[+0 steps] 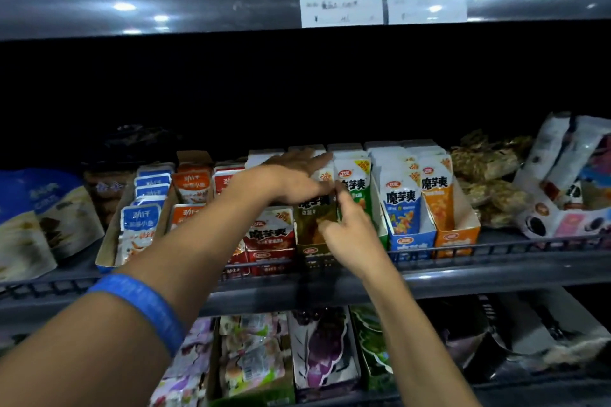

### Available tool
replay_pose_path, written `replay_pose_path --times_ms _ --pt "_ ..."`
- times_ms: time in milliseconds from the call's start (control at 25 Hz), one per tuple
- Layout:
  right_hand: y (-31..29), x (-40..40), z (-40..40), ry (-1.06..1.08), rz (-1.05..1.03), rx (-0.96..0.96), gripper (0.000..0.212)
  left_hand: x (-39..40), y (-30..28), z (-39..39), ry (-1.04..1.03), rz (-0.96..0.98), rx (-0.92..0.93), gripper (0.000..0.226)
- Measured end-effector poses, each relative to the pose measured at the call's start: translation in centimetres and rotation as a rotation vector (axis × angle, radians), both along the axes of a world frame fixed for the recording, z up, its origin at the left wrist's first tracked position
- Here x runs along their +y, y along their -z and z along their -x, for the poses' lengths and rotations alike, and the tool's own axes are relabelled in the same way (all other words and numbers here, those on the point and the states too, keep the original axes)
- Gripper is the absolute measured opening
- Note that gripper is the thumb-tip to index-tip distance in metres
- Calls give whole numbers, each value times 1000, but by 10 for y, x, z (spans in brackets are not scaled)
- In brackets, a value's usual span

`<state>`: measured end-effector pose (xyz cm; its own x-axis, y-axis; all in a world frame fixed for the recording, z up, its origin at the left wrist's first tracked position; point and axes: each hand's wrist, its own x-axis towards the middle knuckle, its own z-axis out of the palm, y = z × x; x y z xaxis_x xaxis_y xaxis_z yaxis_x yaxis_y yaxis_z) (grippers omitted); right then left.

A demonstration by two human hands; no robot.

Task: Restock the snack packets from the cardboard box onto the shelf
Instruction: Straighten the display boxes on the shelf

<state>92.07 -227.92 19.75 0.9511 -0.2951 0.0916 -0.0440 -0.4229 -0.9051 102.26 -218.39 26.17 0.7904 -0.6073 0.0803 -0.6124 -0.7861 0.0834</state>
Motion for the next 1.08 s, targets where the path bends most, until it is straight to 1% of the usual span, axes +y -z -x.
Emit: replay_pose_path --times_ms 80,120,200,240,320,360,400,440,480,520,560,640,720,800,880,920,960,1000,1080 --pt "3 -5 0 58 30 -67 63 -2 2 -9 -4 -68 8 68" --pt "3 -9 2 143 60 -120 60 1 1 -9 -5 -71 20 69" --pt "3 -29 8 351 211 -197 55 3 -2 -5 -3 -94 40 71" --pt "4 -42 13 443 303 -192 53 1 -3 -2 -2 -118 21 72" --pt "5 -64 27 524 456 -77 49 -9 -3 7 13 -162 -111 73" --pt "5 -68 33 522 514 17 44 -18 -2 13 45 -156 -205 72" --pt "5 -68 38 492 570 102 39 -30 1 22 97 -108 -295 66" --pt "6 -67 41 453 616 175 36 -43 3 32 173 -29 -361 56" --pt "6 -66 42 428 656 220 34 -57 8 41 268 34 -385 45" --pt "6 -66 45 426 694 253 32 -70 13 51 371 64 -363 39" --pt "5 -69 48 437 723 270 31 -82 19 60 453 50 -293 36" --pt "8 -79 53 427 735 276 32 -96 27 69 527 -70 -116 30" --pt "14 -87 58 362 701 243 33 -104 30 65 515 -250 -17 27" --pt "21 -93 58 302 686 200 33 -111 36 62 444 -423 -39 35" --pt "25 -96 56 279 684 141 25 -114 42 65 407 -518 -106 42" --pt "25 -97 56 273 678 119 20 -112 48 65 402 -510 -109 43" --pt "26 -96 55 266 669 107 18 -110 53 61 403 -441 -84 42" --pt "27 -96 54 255 659 98 19 -105 56 57 421 -308 -40 39" --pt "28 -96 54 237 654 76 30 -100 50 44 406 18 51 31"
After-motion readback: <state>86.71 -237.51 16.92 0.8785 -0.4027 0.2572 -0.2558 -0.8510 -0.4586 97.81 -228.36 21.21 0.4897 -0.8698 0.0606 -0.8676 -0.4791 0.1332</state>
